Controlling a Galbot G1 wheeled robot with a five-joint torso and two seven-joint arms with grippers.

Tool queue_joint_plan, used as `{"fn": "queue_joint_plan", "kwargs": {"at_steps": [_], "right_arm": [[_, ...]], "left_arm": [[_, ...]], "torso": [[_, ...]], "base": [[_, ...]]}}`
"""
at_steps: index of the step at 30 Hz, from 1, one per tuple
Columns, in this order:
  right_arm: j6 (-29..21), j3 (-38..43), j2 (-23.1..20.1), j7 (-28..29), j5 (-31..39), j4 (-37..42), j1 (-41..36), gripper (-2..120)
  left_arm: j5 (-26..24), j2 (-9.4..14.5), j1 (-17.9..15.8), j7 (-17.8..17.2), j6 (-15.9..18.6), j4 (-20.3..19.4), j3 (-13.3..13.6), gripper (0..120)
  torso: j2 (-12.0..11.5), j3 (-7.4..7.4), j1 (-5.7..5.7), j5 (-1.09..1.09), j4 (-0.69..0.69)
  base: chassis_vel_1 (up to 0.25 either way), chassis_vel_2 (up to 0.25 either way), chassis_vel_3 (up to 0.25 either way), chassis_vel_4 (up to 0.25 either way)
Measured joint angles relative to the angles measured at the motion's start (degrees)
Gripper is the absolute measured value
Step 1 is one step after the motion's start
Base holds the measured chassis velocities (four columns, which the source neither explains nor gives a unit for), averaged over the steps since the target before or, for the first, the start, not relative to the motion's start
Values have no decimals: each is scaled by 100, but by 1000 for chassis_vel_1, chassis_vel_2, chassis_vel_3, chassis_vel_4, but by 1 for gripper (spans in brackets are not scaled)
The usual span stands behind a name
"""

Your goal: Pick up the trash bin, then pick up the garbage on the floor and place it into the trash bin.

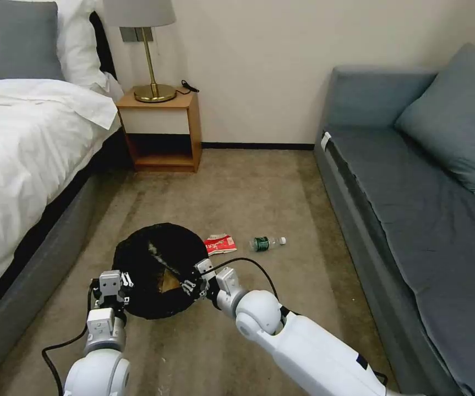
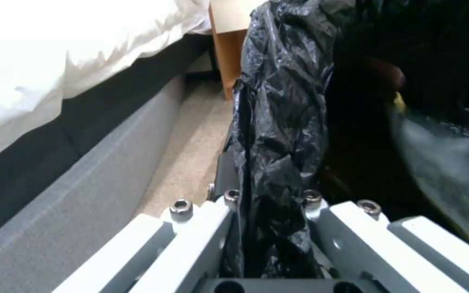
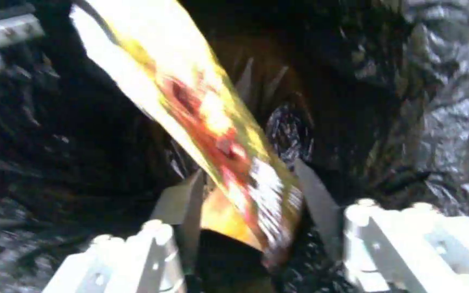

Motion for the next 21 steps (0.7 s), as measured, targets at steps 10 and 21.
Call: {"fn": "queue_joint_plan", "kwargs": {"at_steps": [10,21], "right_arm": [[29,184,-55,136,130,446,-165,85],[616,789,61,883,535,142,-357,100]], "left_arm": [[-63,44,12,-9,-71,73,-113,1],[-114,46,25,-33,-262,292,-183,1]], "torso": [[0,0,0,0,0],[0,0,0,0,0]], "base": [[0,0,0,0],[0,0,0,0]]}}
